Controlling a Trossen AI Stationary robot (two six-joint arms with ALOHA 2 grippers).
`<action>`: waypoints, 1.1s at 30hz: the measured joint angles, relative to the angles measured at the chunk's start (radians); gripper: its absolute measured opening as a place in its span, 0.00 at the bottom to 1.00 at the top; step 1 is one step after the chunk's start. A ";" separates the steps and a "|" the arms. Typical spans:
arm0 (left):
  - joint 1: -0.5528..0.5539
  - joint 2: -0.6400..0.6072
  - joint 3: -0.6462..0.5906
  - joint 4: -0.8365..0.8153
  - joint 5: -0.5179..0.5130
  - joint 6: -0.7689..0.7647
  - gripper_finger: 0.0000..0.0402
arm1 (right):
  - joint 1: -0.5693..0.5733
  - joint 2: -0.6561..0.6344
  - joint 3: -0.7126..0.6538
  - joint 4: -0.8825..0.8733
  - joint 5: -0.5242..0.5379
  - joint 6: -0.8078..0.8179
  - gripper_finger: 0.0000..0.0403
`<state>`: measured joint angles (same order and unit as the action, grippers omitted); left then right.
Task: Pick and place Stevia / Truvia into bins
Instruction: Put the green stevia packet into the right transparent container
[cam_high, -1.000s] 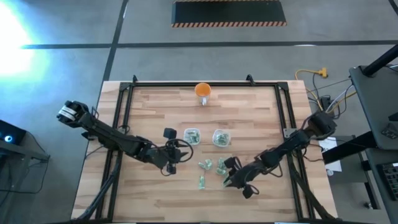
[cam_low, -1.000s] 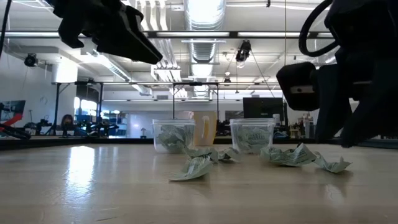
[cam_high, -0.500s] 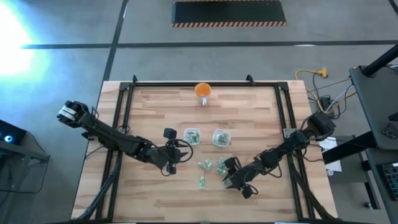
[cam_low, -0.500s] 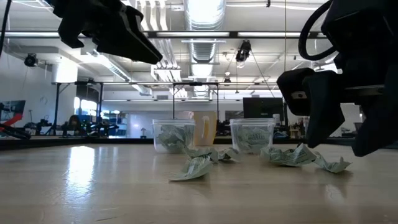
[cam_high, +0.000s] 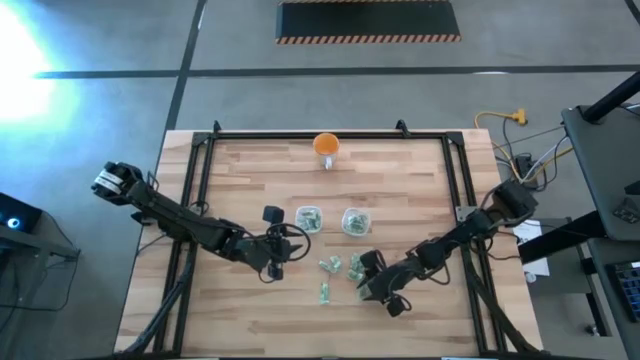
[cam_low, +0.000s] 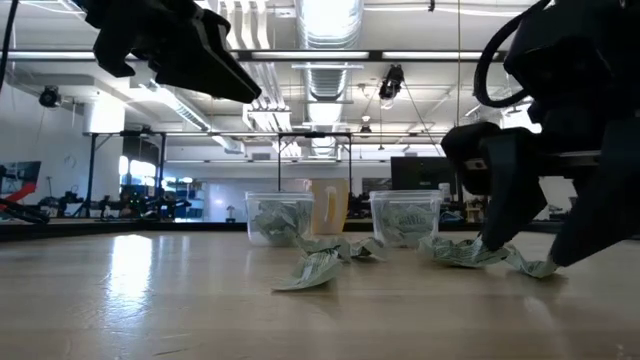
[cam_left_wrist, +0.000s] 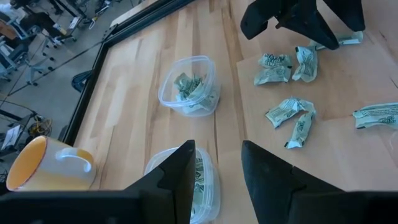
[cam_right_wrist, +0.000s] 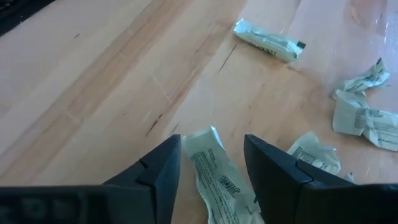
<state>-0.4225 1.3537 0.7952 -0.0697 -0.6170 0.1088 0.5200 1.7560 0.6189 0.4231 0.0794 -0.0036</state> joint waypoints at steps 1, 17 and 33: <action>0.000 0.000 0.000 0.000 0.000 0.000 0.28 | 0.000 0.003 0.000 -0.001 0.000 0.000 0.40; 0.000 0.000 -0.001 0.000 0.000 0.000 0.28 | -0.001 0.020 0.000 0.000 -0.001 -0.052 0.22; 0.000 0.001 -0.004 0.000 0.000 0.001 0.28 | -0.001 -0.075 0.000 -0.013 -0.001 -0.145 0.02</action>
<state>-0.4223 1.3544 0.7914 -0.0692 -0.6174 0.1097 0.5190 1.6814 0.6189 0.4101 0.0784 -0.1487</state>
